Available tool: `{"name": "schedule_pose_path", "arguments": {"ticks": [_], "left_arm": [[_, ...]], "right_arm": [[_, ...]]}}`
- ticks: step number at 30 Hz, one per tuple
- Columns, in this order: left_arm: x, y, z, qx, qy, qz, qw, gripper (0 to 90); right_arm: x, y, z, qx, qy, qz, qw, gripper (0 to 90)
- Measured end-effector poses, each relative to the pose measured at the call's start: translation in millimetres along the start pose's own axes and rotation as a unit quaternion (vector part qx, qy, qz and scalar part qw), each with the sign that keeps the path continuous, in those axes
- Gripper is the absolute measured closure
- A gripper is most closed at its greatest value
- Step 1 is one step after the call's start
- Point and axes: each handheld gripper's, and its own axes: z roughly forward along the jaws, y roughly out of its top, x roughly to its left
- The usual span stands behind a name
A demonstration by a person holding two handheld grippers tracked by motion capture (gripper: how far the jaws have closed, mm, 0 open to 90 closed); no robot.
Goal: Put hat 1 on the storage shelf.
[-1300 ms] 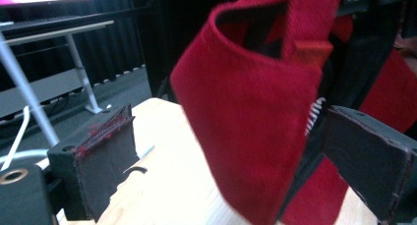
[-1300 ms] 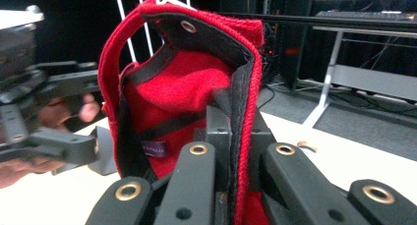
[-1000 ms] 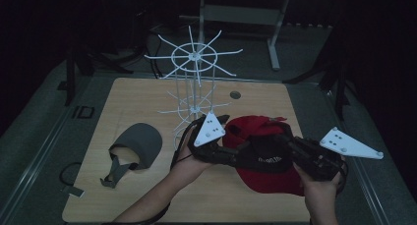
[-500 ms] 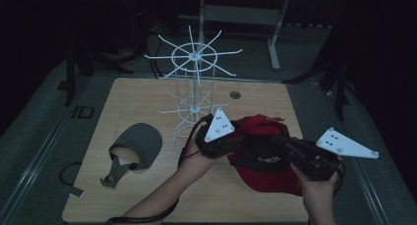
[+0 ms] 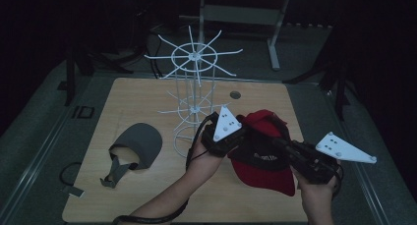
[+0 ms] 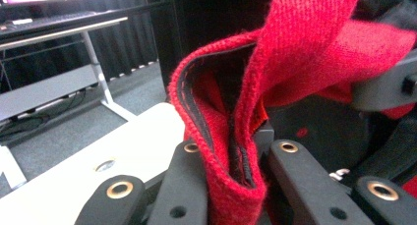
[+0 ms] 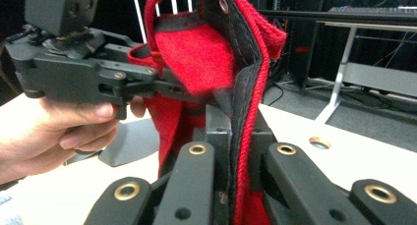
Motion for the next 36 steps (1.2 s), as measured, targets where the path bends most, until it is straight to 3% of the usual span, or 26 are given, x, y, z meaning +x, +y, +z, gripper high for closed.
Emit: {"name": "schedule_pose_path", "arguments": {"ticks": [12,15,27,28,30,31,33,34,36], "left_arm": [[-8.9,8.2,-2.4,-0.013,-0.006,0.011,0.9998,85.0],[-11.4,10.4,-2.9,-0.018,-0.010,0.012,0.9997,85.0],[-5.0,7.9,-6.6,-0.036,-0.028,-0.005,0.9989,85.0],[-2.4,7.0,-6.8,-0.039,-0.042,-0.014,0.9983,85.0],[0.4,4.8,-8.2,-0.042,-0.040,-0.016,0.9982,84.9],[2.3,4.0,-8.7,-0.041,-0.049,-0.015,0.9978,84.9],[5.1,1.9,-10.6,-0.042,-0.057,-0.007,0.9974,84.9],[7.5,0.5,-11.6,-0.049,-0.081,-0.001,0.9955,84.9],[8.5,-1.1,-14.5,-0.044,-0.078,0.010,0.9959,84.8]], "right_arm": [[1.4,-18.5,-8.1,0.015,-0.011,0.009,0.9998,72.4],[3.7,-23.5,-11.0,0.019,-0.002,0.012,0.9998,70.6],[9.8,-25.1,-34.9,0.014,0.039,0.003,0.9991,39.7],[11.1,-24.5,-37.5,0.017,0.039,-0.003,0.9991,39.6],[12.1,-22.7,-43.1,0.015,0.059,-0.009,0.9981,41.6],[12.7,-21.8,-44.8,0.014,0.060,-0.014,0.9980,42.2],[12.8,-19.2,-47.8,0.013,0.059,-0.029,0.9977,43.7],[11.1,-17.7,-48.7,0.009,0.060,-0.028,0.9978,45.0],[7.6,-14.4,-47.2,0.012,0.047,-0.038,0.9981,45.7]]}}
